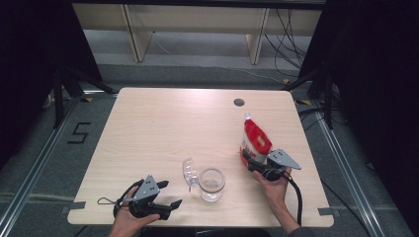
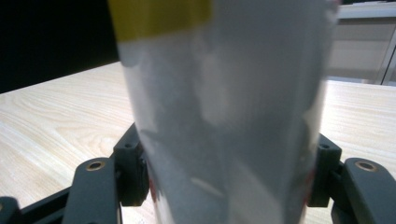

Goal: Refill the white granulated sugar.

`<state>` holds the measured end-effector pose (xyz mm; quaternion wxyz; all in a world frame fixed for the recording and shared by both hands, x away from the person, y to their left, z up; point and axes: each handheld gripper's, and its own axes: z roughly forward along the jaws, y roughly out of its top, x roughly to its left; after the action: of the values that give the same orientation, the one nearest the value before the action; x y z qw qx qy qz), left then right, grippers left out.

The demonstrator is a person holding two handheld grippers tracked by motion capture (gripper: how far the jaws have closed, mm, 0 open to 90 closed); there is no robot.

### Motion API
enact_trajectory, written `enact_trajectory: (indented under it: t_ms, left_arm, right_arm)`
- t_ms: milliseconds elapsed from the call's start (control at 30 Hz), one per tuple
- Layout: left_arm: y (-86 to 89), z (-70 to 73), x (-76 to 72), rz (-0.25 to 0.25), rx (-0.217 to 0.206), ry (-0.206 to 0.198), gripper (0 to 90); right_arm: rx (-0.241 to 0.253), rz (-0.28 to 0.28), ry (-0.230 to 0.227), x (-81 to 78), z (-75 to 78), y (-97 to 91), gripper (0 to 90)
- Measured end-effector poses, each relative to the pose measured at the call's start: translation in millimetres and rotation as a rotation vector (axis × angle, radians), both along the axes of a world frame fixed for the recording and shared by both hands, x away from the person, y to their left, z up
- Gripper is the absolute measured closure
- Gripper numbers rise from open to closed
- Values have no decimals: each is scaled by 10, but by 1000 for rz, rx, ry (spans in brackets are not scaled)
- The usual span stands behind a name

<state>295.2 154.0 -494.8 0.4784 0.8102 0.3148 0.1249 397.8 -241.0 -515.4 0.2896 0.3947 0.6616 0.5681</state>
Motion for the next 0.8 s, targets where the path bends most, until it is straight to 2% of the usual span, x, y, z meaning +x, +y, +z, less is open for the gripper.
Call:
enact_trajectory:
  t_ms: [33,67,100,167,200,233,300,333,367,400,433,467,500,533,633,667,767,800]
  left_arm:
    - [1,1,-2,3,-2,-2,212]
    - [-1,0,-4,6,-5,1,212]
    - [-1,0,-4,6,-5,1,212]
    - [-3,0,-5,5,-6,3,212]
    - [13,5,2,-1,24,-3,212]
    - [18,7,6,-4,35,-6,212]
    - [17,7,4,-3,34,-4,212]
    - [3,5,-4,-1,6,-3,212]
    - [3,5,-4,-1,6,-3,212]
    - [1,6,-5,-1,2,-4,212]
    - [-4,4,-7,2,-4,-3,212]
    - [-4,4,-7,2,-4,-3,212]
    - [-5,3,-8,1,-3,-2,212]
    - [-3,4,-10,-1,2,1,212]
    - [-2,4,-10,-1,1,0,212]
    - [-5,3,-11,1,-4,0,212]
    - [-3,4,-11,-1,0,0,212]
    - [-4,4,-11,-2,3,0,212]
  right_arm:
    - [6,2,-2,2,-4,10,364]
    - [-10,-2,-23,12,-6,2,371]
    - [-8,-2,-1,2,-5,10,378]
    - [2,9,-13,10,-12,15,382]
    - [1,7,-14,11,-12,17,383]
    - [-4,3,-14,10,-10,18,389]
    - [-6,-3,-15,9,-8,18,401]
    - [-48,-4,-35,12,7,-4,411]
    - [-48,-4,-35,12,7,-4,411]
    - [-24,5,-44,20,6,5,424]
    - [-35,13,-61,35,10,5,427]
    - [-35,13,-61,35,10,5,427]
    - [-36,3,-39,18,17,6,430]
    - [-50,8,-46,25,22,3,433]
    - [-52,11,-47,26,22,-1,436]
    - [-69,-3,-54,21,26,-10,436]
    - [-59,3,-50,18,21,-11,436]
    - [-51,-3,-61,18,12,2,435]
